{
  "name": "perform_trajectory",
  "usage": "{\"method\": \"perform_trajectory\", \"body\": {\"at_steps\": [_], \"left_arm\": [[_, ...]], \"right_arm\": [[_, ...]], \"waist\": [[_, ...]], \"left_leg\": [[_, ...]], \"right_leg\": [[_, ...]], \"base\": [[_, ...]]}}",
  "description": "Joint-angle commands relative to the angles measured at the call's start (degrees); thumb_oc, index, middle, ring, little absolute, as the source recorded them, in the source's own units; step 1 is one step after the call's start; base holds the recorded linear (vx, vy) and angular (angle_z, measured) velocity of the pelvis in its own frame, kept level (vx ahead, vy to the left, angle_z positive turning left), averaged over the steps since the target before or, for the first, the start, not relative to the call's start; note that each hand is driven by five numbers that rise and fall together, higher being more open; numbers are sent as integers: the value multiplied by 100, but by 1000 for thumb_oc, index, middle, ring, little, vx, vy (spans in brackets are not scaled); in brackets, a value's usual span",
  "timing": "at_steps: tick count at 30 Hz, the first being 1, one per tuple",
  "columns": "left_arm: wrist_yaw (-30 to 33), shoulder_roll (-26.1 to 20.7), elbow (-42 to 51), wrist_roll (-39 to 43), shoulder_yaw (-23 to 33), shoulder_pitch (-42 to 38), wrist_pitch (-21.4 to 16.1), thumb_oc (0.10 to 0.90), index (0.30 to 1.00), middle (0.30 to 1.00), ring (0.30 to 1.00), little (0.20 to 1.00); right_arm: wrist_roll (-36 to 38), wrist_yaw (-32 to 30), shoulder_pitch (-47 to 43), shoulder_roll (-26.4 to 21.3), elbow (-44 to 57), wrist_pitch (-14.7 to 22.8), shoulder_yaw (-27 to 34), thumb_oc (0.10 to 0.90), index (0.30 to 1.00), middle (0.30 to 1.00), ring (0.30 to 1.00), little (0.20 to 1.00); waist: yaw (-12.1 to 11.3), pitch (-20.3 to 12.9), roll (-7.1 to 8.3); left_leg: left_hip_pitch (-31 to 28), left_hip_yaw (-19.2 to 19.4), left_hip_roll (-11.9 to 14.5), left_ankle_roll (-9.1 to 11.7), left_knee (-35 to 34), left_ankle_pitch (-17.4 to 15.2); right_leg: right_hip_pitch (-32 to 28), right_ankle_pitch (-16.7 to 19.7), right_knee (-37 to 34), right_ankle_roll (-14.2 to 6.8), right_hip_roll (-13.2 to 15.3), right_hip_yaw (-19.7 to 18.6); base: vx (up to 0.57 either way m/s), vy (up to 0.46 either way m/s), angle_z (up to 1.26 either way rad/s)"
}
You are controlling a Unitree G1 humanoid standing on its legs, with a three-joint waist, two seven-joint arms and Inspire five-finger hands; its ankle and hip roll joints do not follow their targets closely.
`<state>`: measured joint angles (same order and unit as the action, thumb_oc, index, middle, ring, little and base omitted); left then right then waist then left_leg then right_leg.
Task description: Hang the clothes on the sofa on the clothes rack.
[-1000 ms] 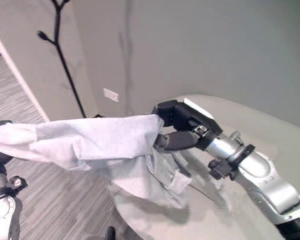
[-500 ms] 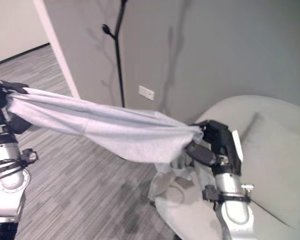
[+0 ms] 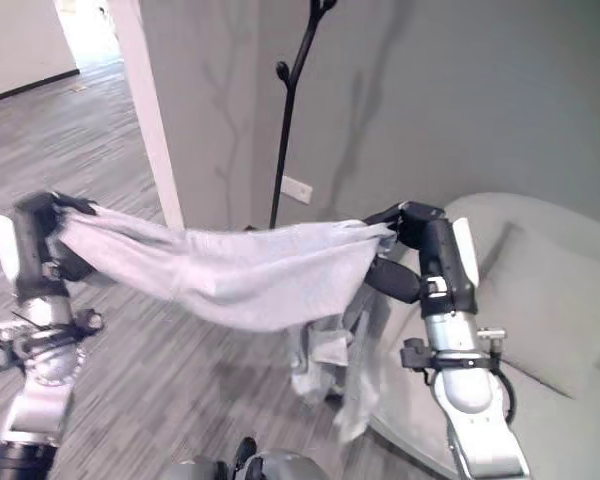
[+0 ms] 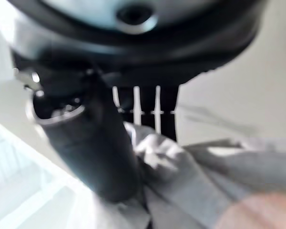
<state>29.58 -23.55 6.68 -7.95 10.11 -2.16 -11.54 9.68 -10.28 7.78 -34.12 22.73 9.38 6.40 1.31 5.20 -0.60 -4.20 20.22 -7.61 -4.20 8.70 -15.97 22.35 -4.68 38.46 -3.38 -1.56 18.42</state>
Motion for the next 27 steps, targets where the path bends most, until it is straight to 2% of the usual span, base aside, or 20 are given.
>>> {"method": "perform_trajectory", "body": {"at_steps": [1,2,3,4,5,6,7,8,11,13,14,15,17,18,19,21,23,24,26,27], "left_arm": [[113,-394,345,-194,-254,-467,-553,400,300,300,300,300],[141,-404,330,-270,-237,-452,-526,400,300,300,300,300],[238,-440,266,-404,-257,-516,-496,400,300,300,300,300],[382,-507,113,-539,-368,-764,-452,400,300,300,300,300],[420,-533,71,-598,-444,-898,-438,400,300,300,300,300],[430,-604,48,-731,-543,-1022,-411,400,300,300,300,300],[424,-624,34,-800,-598,-1067,-402,400,300,300,300,300],[437,-687,72,-971,-760,-1197,-397,400,300,300,300,300],[506,-754,35,-1082,-990,-1531,-346,400,300,300,300,300],[589,-678,-7,-1038,-1125,-1817,-292,400,300,300,300,300],[673,-612,6,-965,-1230,-1952,-256,400,300,300,300,300],[747,-590,-1,-969,-1254,-2012,-212,400,300,300,300,300],[860,-590,27,-1013,-1195,-2006,-148,400,300,300,300,300],[865,-588,33,-1020,-1185,-2003,-144,400,300,300,300,300],[929,-567,121,-1034,-1094,-1964,-169,400,300,300,300,300],[912,-589,235,-1117,-1012,-1904,-181,400,300,300,300,300],[951,-593,250,-1177,-930,-1920,-174,400,300,300,300,300],[1034,-578,175,-1241,-895,-1999,-146,400,300,300,300,300],[1084,-607,111,-1255,-880,-2090,-144,400,300,300,300,300],[1249,-702,-28,-1446,-820,-2227,-77,400,300,300,300,300]], "right_arm": [[-413,-463,-385,192,493,488,444,400,300,300,300,300],[-667,-580,-421,192,505,435,488,400,300,300,300,300],[-1138,-934,-510,235,471,322,562,400,300,300,300,300],[-1564,-1359,-699,285,362,175,582,400,300,300,300,300],[-1799,-1562,-776,305,348,98,607,400,300,300,300,300],[-2228,-1837,-883,325,404,-43,681,400,300,300,300,300],[-2510,-1993,-882,375,461,-145,724,400,300,300,300,300],[-2986,-2219,-966,426,551,-331,769,400,300,300,300,300],[-3654,-2595,-1233,471,570,-685,746,400,300,300,300,300],[-4020,-2811,-1551,513,587,-936,680,400,300,300,300,300],[-4239,-3008,-1803,567,610,-1078,622,400,300,300,300,300],[-4340,-3124,-1897,577,600,-1179,604,400,300,300,300,300],[-4533,-3254,-2030,636,663,-1284,594,400,300,300,300,300],[-4552,-3250,-2036,643,678,-1299,582,400,300,300,300,300],[-4739,-3367,-2098,661,828,-1361,684,400,300,300,300,300],[-4918,-3365,-2167,631,947,-1461,799,400,300,300,300,300],[-5030,-3391,-2200,580,942,-1563,863,400,300,300,300,300],[-5129,-3367,-2194,492,920,-1576,903,400,300,300,300,300],[-5105,-3314,-2204,395,859,-1585,922,400,300,300,300,300],[-5055,-3295,-2209,231,715,-1536,963,400,300,300,300,300]], "waist": [[202,-283,790],[172,-321,738],[107,-335,616],[81,-310,527],[88,-287,493],[132,-314,365],[115,-363,311],[158,-446,227],[187,-531,196],[168,-489,179],[264,-347,98],[313,-268,48],[326,-201,-22],[331,-195,-11],[363,-195,-6],[412,-215,-3],[468,-254,7],[508,-283,34],[516,-297,68],[557,-352,207]], "left_leg": [[927,-305,1804,908,804,1350],[857,-522,1720,911,162,1535],[806,-1048,1692,1038,-707,1995],[971,-1344,1693,1170,-1132,2285],[1026,-1366,1675,1210,-1230,2366],[1036,-1384,1644,1219,-1298,2362],[976,-1383,1625,1193,-1277,2329],[917,-1353,1505,1102,-1133,2234],[751,-1160,1267,845,-1053,2024],[524,-993,1079,608,-1078,1861],[285,-883,1001,437,-1140,1773],[165,-807,987,371,-1186,1728],[-67,-625,960,304,-1270,1625],[-83,-616,937,295,-1299,1632],[-205,-525,910,337,-1360,1530],[-231,-507,986,426,-1370,1432],[-295,-560,1109,574,-1370,1342],[-394,-581,1172,661,-1370,1268],[-478,-582,1210,726,-1370,1222],[-615,-579,1301,835,-1370,1177]], "right_leg": [[-2905,451,-4188,-1,599,-636],[-2886,466,-4205,-41,615,-719],[-2970,412,-4247,-83,599,-880],[-3091,345,-4292,-121,611,-983],[-3156,314,-4315,-146,619,-1017],[-3258,251,-4329,-225,672,-1126],[-3314,215,-4328,-279,714,-1185],[-3389,146,-4226,-313,865,-1289],[-3304,59,-3750,-397,1115,-1401],[-2958,150,-2962,-506,1252,-1558],[-2500,537,-1959,-557,1293,-1621],[-2246,657,-1509,-559,1321,-1593],[-1898,796,-1049,-532,1550,-1246],[-1872,773,-995,-536,1572,-1259],[-1702,773,-1261,-535,1793,-1003],[-1613,734,-1870,-579,1994,-932],[-1525,1089,-2748,-721,2229,-958],[-1479,1344,-3259,-821,2287,-1002],[-1504,1517,-3556,-893,2287,-1011],[-1574,1616,-3738,-1003,2257,-1169]], "base": [[216,238,24],[274,280,63],[333,296,51],[340,260,-61],[315,243,-38],[300,231,-33],[444,354,-41],[413,331,-75],[291,280,-64],[207,296,-92],[154,333,-97],[147,306,-55],[93,148,-41],[102,20,-45],[100,-75,-42],[132,-196,-46],[196,-274,-16],[241,-264,10],[201,-200,-1],[217,-252,7]]}}
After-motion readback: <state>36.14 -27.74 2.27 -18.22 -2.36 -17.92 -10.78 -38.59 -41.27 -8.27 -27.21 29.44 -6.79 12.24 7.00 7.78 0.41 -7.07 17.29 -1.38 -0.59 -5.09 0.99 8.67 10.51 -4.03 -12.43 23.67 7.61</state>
